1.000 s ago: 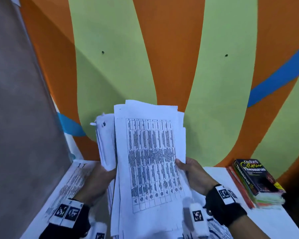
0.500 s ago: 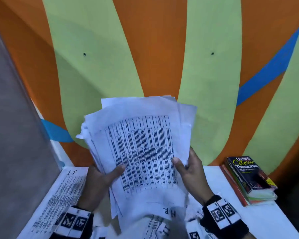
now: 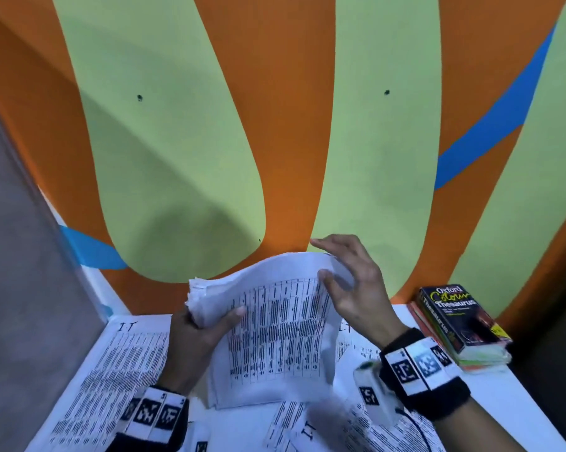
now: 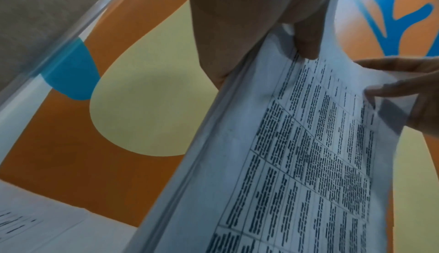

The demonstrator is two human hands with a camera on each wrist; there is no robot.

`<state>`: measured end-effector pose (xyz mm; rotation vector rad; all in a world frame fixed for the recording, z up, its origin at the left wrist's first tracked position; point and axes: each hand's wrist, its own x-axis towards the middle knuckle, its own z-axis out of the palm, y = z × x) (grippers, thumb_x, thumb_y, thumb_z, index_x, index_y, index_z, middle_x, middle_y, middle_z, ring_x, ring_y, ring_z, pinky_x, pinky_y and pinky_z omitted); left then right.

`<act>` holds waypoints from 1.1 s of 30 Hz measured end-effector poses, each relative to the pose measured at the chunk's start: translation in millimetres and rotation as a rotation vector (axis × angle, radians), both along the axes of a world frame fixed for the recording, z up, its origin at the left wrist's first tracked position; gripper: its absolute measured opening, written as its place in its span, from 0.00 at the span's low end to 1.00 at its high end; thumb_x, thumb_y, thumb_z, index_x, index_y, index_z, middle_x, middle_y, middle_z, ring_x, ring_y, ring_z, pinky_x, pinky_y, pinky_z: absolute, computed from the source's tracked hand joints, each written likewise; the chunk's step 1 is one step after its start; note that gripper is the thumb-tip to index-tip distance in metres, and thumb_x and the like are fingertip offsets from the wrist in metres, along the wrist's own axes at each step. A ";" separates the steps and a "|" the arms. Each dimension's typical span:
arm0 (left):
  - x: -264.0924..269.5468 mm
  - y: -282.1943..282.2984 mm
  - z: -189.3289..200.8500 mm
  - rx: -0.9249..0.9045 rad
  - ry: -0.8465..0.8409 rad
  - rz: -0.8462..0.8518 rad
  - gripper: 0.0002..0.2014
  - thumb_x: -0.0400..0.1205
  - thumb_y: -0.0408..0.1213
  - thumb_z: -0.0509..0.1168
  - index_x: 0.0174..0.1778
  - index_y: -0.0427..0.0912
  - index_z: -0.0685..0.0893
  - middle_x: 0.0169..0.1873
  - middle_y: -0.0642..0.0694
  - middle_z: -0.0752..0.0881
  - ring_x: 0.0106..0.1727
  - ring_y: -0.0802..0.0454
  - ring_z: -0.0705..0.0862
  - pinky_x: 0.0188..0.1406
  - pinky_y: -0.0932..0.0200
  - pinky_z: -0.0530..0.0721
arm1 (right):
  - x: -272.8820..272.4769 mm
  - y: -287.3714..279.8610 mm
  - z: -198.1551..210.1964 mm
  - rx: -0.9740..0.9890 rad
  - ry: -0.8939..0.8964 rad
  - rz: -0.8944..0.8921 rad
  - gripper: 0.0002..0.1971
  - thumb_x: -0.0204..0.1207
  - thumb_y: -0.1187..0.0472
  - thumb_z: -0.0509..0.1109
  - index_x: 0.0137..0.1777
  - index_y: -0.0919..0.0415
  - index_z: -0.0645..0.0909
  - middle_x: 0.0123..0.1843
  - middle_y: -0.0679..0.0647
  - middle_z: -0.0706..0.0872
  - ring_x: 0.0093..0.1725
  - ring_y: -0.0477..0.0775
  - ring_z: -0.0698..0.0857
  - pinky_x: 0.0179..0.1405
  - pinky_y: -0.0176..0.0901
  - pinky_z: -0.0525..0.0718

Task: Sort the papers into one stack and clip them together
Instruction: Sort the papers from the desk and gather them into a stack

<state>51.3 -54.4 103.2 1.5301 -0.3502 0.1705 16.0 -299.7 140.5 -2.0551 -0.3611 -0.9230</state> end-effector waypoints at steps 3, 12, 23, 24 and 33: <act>4.3 0.4 0.7 -0.028 0.025 0.027 0.17 0.59 0.50 0.79 0.38 0.45 0.92 0.36 0.41 0.93 0.38 0.41 0.92 0.38 0.44 0.89 | 1.7 -3.9 -8.3 0.385 0.112 0.062 0.29 0.75 0.75 0.71 0.73 0.53 0.71 0.54 0.55 0.84 0.55 0.47 0.83 0.59 0.35 0.78; 5.2 4.6 22.4 -0.010 -0.029 0.016 0.12 0.64 0.43 0.81 0.42 0.54 0.89 0.38 0.50 0.92 0.41 0.50 0.91 0.44 0.54 0.88 | -5.7 17.2 -44.4 0.427 0.383 0.090 0.21 0.82 0.71 0.62 0.68 0.45 0.69 0.62 0.48 0.85 0.64 0.45 0.83 0.65 0.49 0.81; 10.5 10.7 20.0 -0.095 0.051 -0.053 0.16 0.58 0.36 0.84 0.40 0.45 0.92 0.38 0.45 0.93 0.38 0.46 0.91 0.39 0.53 0.89 | -12.9 12.9 -57.2 0.459 0.436 0.051 0.13 0.78 0.72 0.68 0.49 0.52 0.77 0.34 0.35 0.90 0.38 0.29 0.86 0.38 0.19 0.78; 10.7 11.7 22.8 -0.108 0.033 -0.060 0.13 0.60 0.32 0.83 0.38 0.42 0.92 0.37 0.45 0.93 0.37 0.47 0.91 0.39 0.53 0.88 | -13.7 12.4 -54.9 0.452 0.432 0.044 0.12 0.78 0.73 0.68 0.48 0.53 0.78 0.33 0.33 0.89 0.38 0.30 0.86 0.38 0.19 0.78; 4.6 7.4 31.3 -0.219 -0.132 -0.003 0.11 0.72 0.51 0.67 0.34 0.48 0.87 0.31 0.61 0.87 0.37 0.68 0.83 0.41 0.73 0.80 | -25.3 11.2 -48.3 0.622 0.349 0.061 0.17 0.70 0.59 0.73 0.52 0.73 0.83 0.40 0.41 0.92 0.45 0.37 0.89 0.45 0.17 0.77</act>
